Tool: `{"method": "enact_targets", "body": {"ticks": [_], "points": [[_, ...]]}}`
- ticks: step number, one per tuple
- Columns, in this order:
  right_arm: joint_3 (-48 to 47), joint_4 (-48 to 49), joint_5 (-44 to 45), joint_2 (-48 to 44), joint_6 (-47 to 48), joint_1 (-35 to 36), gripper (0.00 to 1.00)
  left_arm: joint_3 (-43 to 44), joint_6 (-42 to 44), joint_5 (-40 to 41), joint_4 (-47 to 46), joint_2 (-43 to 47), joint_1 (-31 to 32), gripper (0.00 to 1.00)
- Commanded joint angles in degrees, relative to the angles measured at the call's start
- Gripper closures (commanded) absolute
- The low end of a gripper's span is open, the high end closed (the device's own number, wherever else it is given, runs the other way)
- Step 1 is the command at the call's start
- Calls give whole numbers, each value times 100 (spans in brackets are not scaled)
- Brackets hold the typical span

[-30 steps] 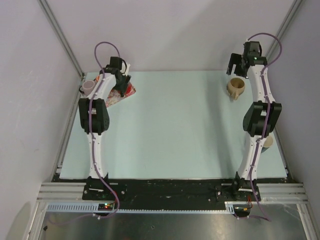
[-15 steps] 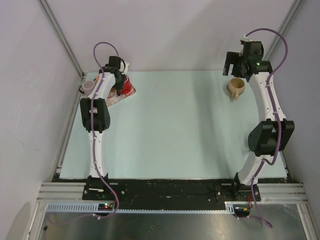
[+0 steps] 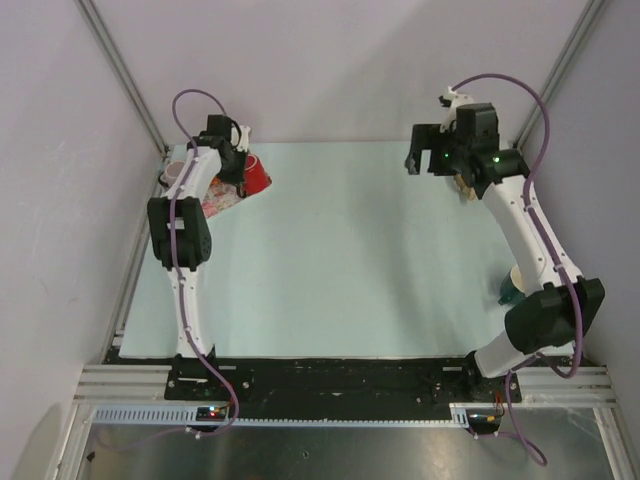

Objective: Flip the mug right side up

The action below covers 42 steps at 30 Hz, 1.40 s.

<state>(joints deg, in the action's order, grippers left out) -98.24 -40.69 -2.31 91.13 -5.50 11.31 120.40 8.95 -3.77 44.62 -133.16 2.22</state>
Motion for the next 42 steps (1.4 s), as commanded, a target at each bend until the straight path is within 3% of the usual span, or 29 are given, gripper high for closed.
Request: {"method": "enact_targets", "body": {"ticks": [1, 7, 16, 20, 27, 29, 37, 39, 40, 41, 42], "points": [[785, 1132, -988, -460, -504, 634, 0, -83, -558, -619, -80, 992, -35, 100], [1752, 2951, -1839, -248, -1603, 1529, 0, -407, -929, -1289, -76, 1609, -39, 100], [1851, 6304, -2168, 772, -4022, 2135, 1, -1278, -1692, -2880, -75, 3221, 167, 100], [1783, 7076, -1668, 1091, -4811, 2158, 1, -1522, -2129, -3599, -74, 3718, 278, 100], [1392, 7717, -1929, 1466, -5647, 2155, 2, -1614, -2375, -4115, -77, 3934, 507, 100], [1392, 7943, -1955, 1464, -5728, 2176, 8, -1655, -2364, -4132, -79, 3909, 580, 100], [1276, 8388, -2196, 1494, -5845, 2185, 57, -1854, -2245, -4069, -77, 3711, 772, 100], [1288, 8431, -2329, 1473, -5912, 2137, 87, -1867, -2197, -4129, -76, 3693, 785, 100], [1333, 8236, -2368, 1431, -5827, 2098, 94, -1869, -2144, -4043, -76, 3692, 782, 100], [1373, 7989, -2369, 1296, -5675, 2044, 97, -1879, -2095, -3903, -76, 3706, 781, 95], [1415, 7361, -2252, 1145, -5349, 1999, 98, -1914, -1978, -3516, -63, 3752, 759, 65]]}}
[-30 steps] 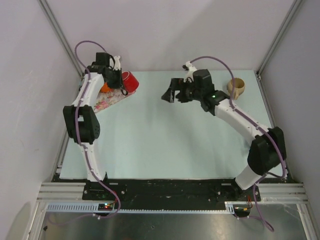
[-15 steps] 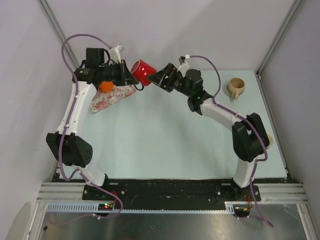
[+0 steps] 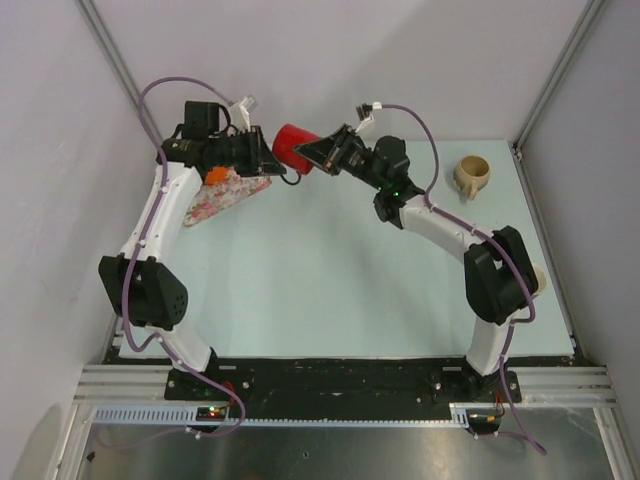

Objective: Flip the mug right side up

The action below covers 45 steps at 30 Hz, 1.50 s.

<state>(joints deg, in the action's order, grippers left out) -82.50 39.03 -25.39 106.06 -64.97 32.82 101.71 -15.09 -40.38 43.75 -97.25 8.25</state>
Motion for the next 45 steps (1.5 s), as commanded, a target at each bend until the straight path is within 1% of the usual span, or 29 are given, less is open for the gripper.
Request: {"method": "enact_targets", "body": {"ticks": [1, 2, 3, 4, 5, 6, 8, 10, 13, 14, 15, 17, 21, 24, 27, 31, 33, 35, 37, 39, 43, 44, 45], "points": [[-138, -1180, 221, -581, 946, -196, 99, -90, 546, 505, 48, 206, 140, 36], [-128, -1992, 523, -773, 1450, -227, 100, -165, 768, 1076, 61, 281, 132, 18], [-149, -2631, 797, -1018, 1903, -238, 100, -228, 998, 1516, 71, 332, 119, 9], [-173, -3495, 1211, -1202, 2442, -235, 100, -313, 1148, 1990, 85, 370, 82, 5], [-224, -4182, 1536, -1404, 2835, -220, 100, -364, 1258, 2373, 96, 394, 33, 3], [-267, -4939, 1954, -1584, 3268, -209, 100, -429, 1331, 2590, 111, 419, -53, 2], [-346, -6249, 2586, -1790, 3824, -173, 100, -524, 1451, 2782, 128, 453, -230, 1], [-287, -7297, 2964, -1931, 4093, -123, 100, -577, 1633, 2948, 146, 459, -384, 1], [21, -8572, 3170, -2035, 4153, 109, 100, -640, 1886, 3328, 163, 451, -512, 0], [119, -8861, 3171, -2036, 4108, 224, 100, -659, 1953, 3424, 166, 439, -541, 0], [260, -9111, 3167, -2032, 4015, 400, 100, -678, 2021, 3520, 168, 433, -564, 0], [537, -9307, 3104, -2044, 3800, 798, 100, -707, 2136, 3614, 169, 426, -600, 0], [1014, -9096, 2900, -1937, 3426, 1507, 100, -721, 2309, 3743, 167, 369, -606, 0], [1158, -8923, 2864, -1566, 3379, 1900, 100, -733, 2417, 3881, 166, 272, -612, 0], [1180, -8853, 2988, -1200, 3430, 2137, 100, -742, 2587, 3993, 169, 157, -642, 0], [1198, -8767, 3034, -988, 3486, 2235, 100, -658, 2919, 4338, 163, -104, -768, 0], [1194, -8751, 3038, -951, 3549, 2237, 92, -542, 3094, 4381, 168, -306, -989, 0], [1193, -8751, 3022, -952, 3602, 2242, 80, -361, 3255, 4385, 169, -561, -1226, 0], [1159, -8789, 3004, -1016, 3638, 2241, 65, -167, 3416, 4281, 163, -772, -1466, 0], [1059, -8890, 3007, -1103, 3668, 2243, 49, 51, 3647, 4013, 163, -956, -1697, 0], [786, -9093, 2999, -1354, 3824, 2315, 27, 534, 4219, 3783, 169, -1302, -2057, 0], [730, -9104, 2989, -1449, 3899, 2356, 18, 666, 4363, 3783, 169, -1405, -2113, 0], [671, -9105, 2988, -1532, 3954, 2380, 12, 776, 4544, 3814, 169, -1487, -2155, 0]]}}
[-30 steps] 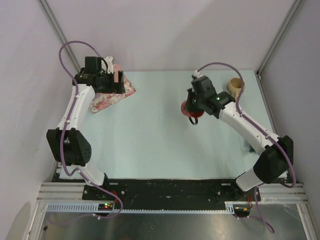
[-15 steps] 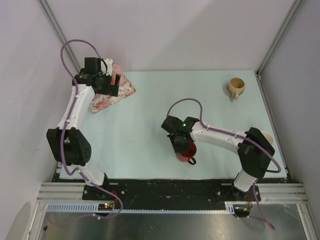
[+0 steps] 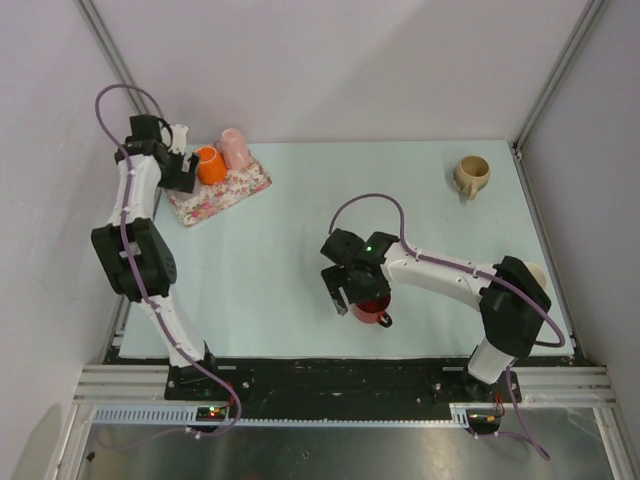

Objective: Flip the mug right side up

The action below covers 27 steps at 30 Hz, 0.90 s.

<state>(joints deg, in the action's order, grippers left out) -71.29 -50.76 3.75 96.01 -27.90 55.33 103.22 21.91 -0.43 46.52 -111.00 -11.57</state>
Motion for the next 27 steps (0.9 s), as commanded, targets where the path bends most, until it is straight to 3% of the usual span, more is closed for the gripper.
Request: {"method": "enact_targets", "body": {"ticks": [1, 7, 19, 27], "points": [[-488, -109, 52, -638, 301, 132, 6, 772, 974, -127, -108, -236, -206, 0], [-597, 259, -273, -1167, 656, 98, 1, 1952, 939, 681, -109, -1103, -338, 0], [-1479, -65, -521, -860, 689, 98, 1, 3997, 749, 174, -208, -2558, -636, 0], [-2027, -611, -283, -525, 641, 230, 1, 4005, 958, 111, -563, -2998, -570, 0]]}}
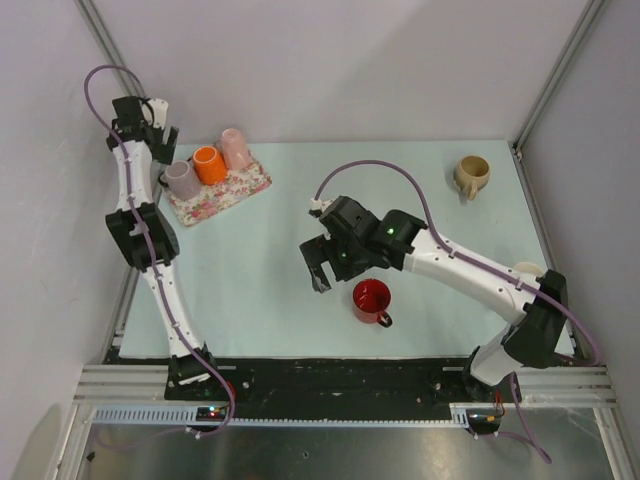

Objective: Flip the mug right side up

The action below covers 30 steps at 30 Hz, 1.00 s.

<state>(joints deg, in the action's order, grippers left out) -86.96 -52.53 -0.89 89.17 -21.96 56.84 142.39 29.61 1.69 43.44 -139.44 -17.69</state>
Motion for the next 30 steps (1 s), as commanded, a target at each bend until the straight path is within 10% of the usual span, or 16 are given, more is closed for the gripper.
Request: {"method": "enact_targets", "body": {"ticks": [1, 30], "points": [[-536, -504, 262, 201, 75, 98, 1, -40, 222, -74, -261, -150, 49, 0], [-677, -580, 450, 214, 418, 99, 0, -4248, 715, -1225, -244, 2612, 405, 5]]}}
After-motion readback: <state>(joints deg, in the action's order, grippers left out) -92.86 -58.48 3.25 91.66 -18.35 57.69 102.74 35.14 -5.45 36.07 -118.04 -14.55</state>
